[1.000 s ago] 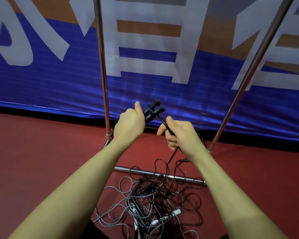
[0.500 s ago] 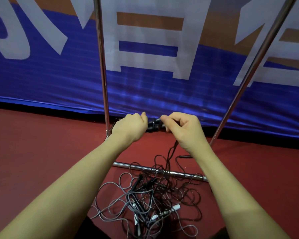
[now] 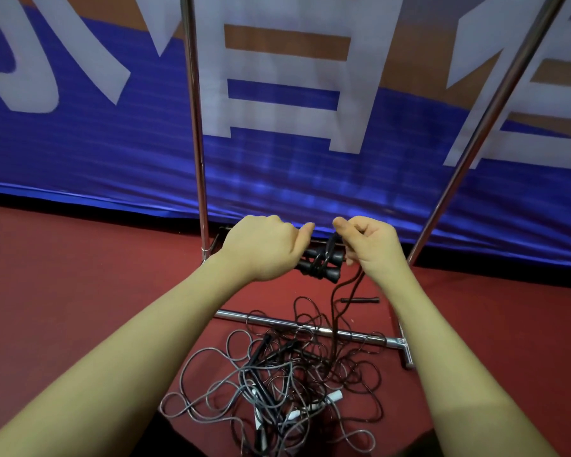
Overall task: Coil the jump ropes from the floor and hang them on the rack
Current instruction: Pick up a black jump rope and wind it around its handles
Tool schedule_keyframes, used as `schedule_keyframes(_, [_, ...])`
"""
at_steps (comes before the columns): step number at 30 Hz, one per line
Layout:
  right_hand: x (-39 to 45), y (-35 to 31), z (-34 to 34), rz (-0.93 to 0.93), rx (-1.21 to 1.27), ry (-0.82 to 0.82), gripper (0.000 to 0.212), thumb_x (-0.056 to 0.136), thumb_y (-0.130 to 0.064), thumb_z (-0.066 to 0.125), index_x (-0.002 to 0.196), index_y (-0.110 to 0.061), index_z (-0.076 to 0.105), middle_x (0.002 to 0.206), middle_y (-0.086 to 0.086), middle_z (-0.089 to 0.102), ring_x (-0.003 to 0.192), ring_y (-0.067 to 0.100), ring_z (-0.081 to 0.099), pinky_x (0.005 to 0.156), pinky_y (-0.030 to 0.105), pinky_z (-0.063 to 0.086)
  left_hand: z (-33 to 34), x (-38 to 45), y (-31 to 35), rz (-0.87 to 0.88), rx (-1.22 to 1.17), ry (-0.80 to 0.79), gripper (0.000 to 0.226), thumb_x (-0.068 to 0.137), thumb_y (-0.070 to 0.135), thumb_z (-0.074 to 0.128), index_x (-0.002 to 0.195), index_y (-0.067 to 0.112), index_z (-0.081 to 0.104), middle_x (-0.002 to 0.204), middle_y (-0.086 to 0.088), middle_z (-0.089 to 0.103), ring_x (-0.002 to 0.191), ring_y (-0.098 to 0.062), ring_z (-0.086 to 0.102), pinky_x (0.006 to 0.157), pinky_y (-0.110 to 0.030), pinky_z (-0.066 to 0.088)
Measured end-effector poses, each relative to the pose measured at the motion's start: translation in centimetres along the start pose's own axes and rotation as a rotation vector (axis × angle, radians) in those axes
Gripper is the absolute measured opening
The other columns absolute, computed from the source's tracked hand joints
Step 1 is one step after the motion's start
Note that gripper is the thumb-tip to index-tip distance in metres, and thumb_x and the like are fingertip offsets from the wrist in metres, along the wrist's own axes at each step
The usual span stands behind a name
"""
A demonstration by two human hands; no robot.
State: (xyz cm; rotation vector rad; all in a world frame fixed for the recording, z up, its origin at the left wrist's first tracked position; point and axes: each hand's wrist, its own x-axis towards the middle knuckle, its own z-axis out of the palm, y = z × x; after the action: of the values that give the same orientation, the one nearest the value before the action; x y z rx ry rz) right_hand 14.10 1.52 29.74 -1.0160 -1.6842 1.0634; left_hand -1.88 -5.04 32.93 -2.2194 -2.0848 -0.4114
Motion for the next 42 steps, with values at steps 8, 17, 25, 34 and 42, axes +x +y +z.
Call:
schedule_keyframes(8, [-0.5, -1.2, 1.1, 0.058, 0.266, -0.039, 0.05, 0.08, -0.05, 0.048, 0.074, -0.003, 0.063, 0.047, -0.01, 0.039, 0.041, 0.006, 0.03, 0.042, 0.022, 0.027, -1.6, 0.0, 0.8, -0.267, -0.55, 0.192, 0.057, 0.103, 0.038, 0.023, 0.053, 0.011, 0.024, 0.052, -0.003, 0.033, 0.053, -0.023, 0.033, 0.06, -0.035, 0.029])
schedule_keyframes(17, [-2.0, -2.4, 2.8, 0.112, 0.265, -0.284, 0.043, 0.102, -0.03, 0.035, 0.072, -0.007, 0.056, 0.048, -0.008, 0.03, 0.04, 0.005, 0.021, 0.04, 0.017, 0.018, 0.0, 2.1, -0.9, -0.537, -0.669, 0.175, 0.038, 0.103, 0.03, 0.024, 0.068, 0.017, 0.033, 0.068, -0.006, 0.046, 0.057, -0.017, 0.04, 0.05, -0.031, 0.023])
schedule_keyframes(25, [-2.7, -3.6, 2.6, 0.071, 0.142, -0.348, 0.046, 0.101, -0.03, 0.037, 0.068, -0.006, 0.058, 0.045, -0.008, 0.027, 0.039, 0.004, 0.02, 0.04, 0.015, 0.018, 1.3, 2.5, -2.6, -0.651, -0.569, 0.157, 0.042, 0.102, 0.034, 0.017, 0.086, 0.006, 0.044, 0.095, -0.019, 0.056, 0.08, -0.03, 0.045, 0.073, -0.036, 0.032])
schedule_keyframes(34, [-2.5, -2.9, 1.9, -0.104, -0.096, -0.356, 0.036, 0.089, -0.032, 0.059, 0.056, -0.017, 0.06, 0.042, -0.009, 0.031, 0.041, 0.006, 0.025, 0.045, 0.018, 0.023, 2.2, 1.7, -2.4, -0.611, -0.258, 0.083, 0.053, 0.104, 0.034, 0.017, 0.117, -0.001, 0.056, 0.119, -0.024, 0.058, 0.109, -0.041, 0.055, 0.088, -0.043, 0.039])
schedule_keyframes(42, [-1.8, -2.5, 0.7, -0.215, -0.218, -0.152, 0.038, 0.088, -0.026, 0.065, 0.053, -0.014, 0.057, 0.05, 0.011, 0.051, 0.05, 0.012, 0.04, 0.052, 0.026, 0.032, 2.0, 1.2, -1.3, -0.274, -0.134, -0.081, 0.05, 0.104, 0.034, 0.021, 0.097, 0.005, 0.061, 0.108, -0.021, 0.062, 0.102, -0.039, 0.058, 0.079, -0.039, 0.039])
